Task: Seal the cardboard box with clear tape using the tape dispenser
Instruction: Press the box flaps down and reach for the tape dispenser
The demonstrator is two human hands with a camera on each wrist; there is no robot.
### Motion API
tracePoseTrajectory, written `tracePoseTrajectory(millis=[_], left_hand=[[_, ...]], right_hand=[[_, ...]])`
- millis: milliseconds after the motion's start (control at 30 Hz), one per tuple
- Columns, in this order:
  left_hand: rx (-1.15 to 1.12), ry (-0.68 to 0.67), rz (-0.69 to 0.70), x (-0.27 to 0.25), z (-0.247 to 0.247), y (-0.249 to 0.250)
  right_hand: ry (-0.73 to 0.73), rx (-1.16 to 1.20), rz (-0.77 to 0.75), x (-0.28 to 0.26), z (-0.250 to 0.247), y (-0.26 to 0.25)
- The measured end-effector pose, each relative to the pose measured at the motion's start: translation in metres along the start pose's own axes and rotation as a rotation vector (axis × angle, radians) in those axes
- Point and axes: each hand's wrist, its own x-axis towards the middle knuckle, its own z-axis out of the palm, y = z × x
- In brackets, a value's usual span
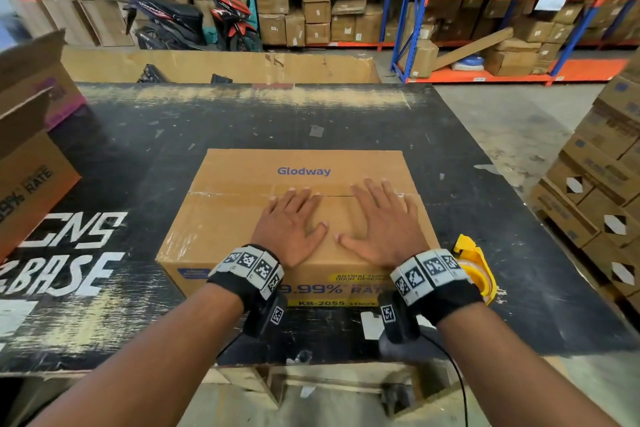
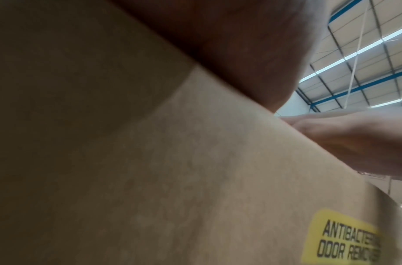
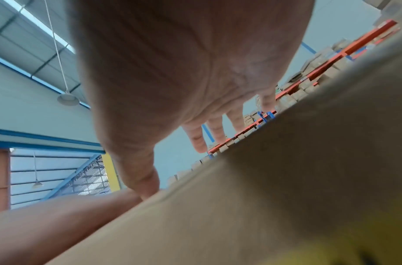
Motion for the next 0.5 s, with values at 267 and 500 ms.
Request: tracePoseTrajectory(millis=[267,500], left_hand=[[-0.031,0.025,-0.011,-0.002,0.003,-0.003],[-0.051,0.052,-0.016,-0.002,0.001,-0.002]], right_hand=[[0.067,0.437,-0.051,0.007,0.003,0.041],[0.364,0.557,0.619,-0.052,0.037,0.175]])
